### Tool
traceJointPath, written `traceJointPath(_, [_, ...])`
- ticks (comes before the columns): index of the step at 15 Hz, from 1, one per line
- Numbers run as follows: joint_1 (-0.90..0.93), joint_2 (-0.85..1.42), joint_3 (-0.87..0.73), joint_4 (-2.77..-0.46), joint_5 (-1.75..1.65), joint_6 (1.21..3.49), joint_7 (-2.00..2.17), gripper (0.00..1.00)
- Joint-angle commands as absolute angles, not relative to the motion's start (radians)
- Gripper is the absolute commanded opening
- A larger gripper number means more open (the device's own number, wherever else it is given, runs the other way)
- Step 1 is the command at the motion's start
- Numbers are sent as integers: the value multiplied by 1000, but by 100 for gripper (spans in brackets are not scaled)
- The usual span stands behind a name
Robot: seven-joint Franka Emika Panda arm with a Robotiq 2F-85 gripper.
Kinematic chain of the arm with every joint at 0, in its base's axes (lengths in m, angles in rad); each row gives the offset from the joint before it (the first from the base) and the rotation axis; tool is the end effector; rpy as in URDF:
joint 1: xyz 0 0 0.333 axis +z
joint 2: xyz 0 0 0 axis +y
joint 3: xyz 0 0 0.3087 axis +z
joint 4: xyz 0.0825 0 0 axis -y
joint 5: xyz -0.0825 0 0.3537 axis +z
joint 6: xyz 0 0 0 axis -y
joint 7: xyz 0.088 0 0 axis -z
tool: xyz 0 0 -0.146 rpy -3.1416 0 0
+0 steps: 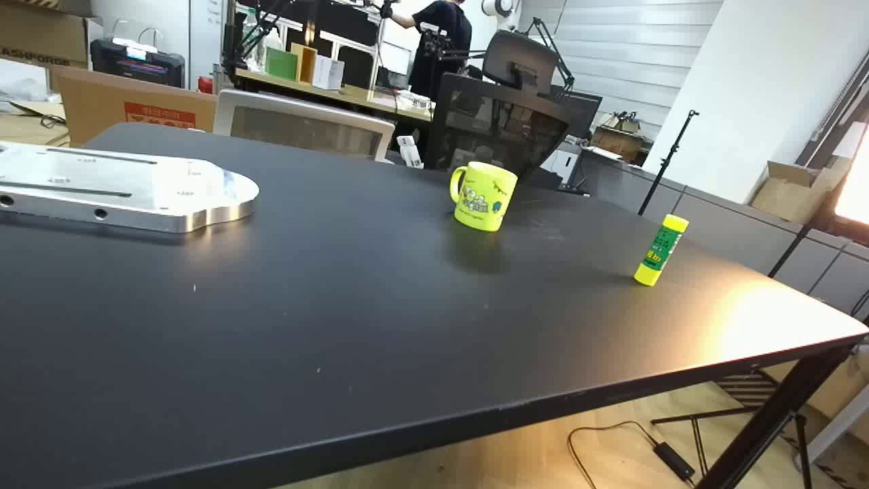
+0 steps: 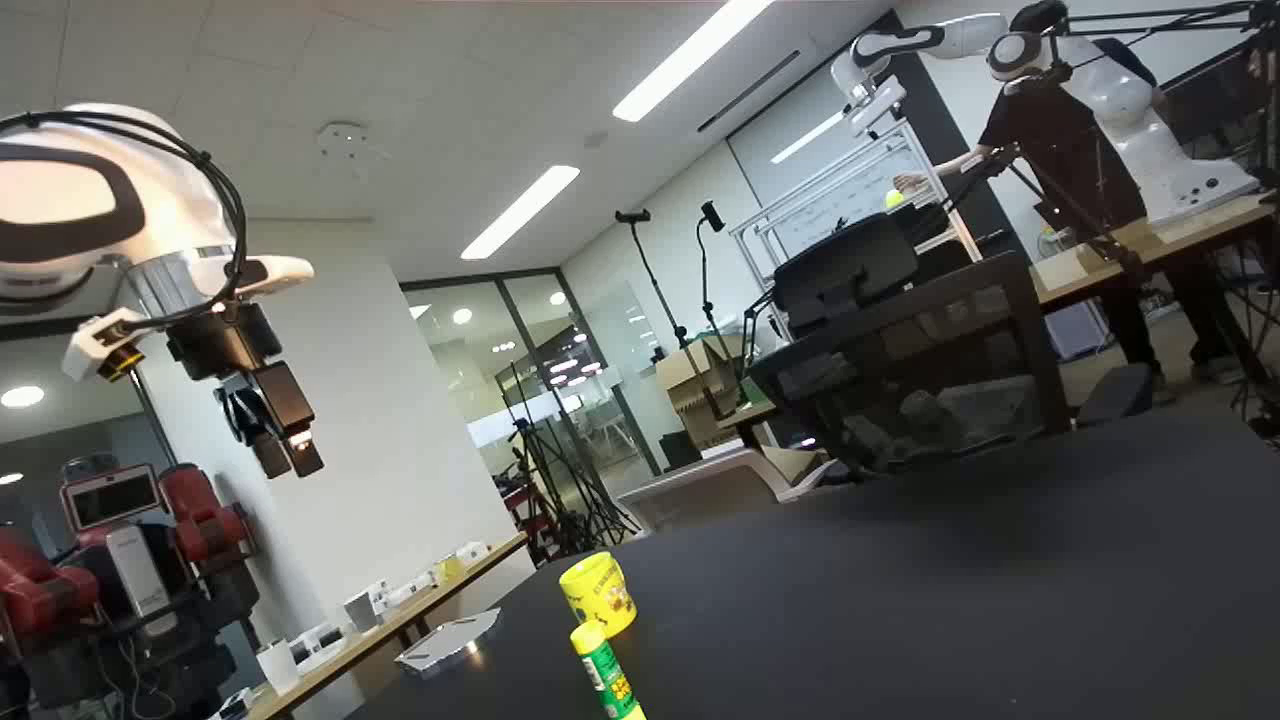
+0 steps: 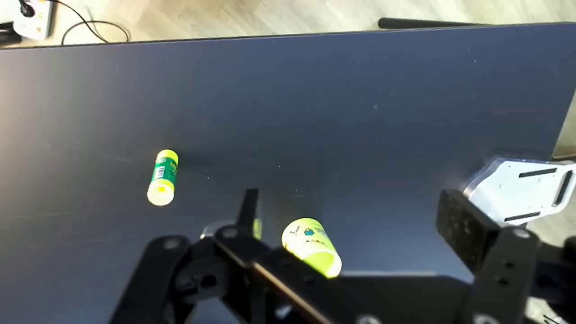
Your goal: Put the glue inside the yellow mug
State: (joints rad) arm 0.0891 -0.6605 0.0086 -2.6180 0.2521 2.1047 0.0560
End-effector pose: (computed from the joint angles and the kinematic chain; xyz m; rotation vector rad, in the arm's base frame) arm 0.3403 0.0536 0.4411 -2.9025 0.1052 -0.1891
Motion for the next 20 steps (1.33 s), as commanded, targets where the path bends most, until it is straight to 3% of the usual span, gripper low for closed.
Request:
traceJointPath(1, [82, -660, 14, -2615, 256, 2101, 53, 100])
traceJointPath(10, [82, -660, 14, -2615, 256, 2101, 53, 100])
traceJointPath(20, [-35, -199, 42, -2431, 130, 2393, 205, 100])
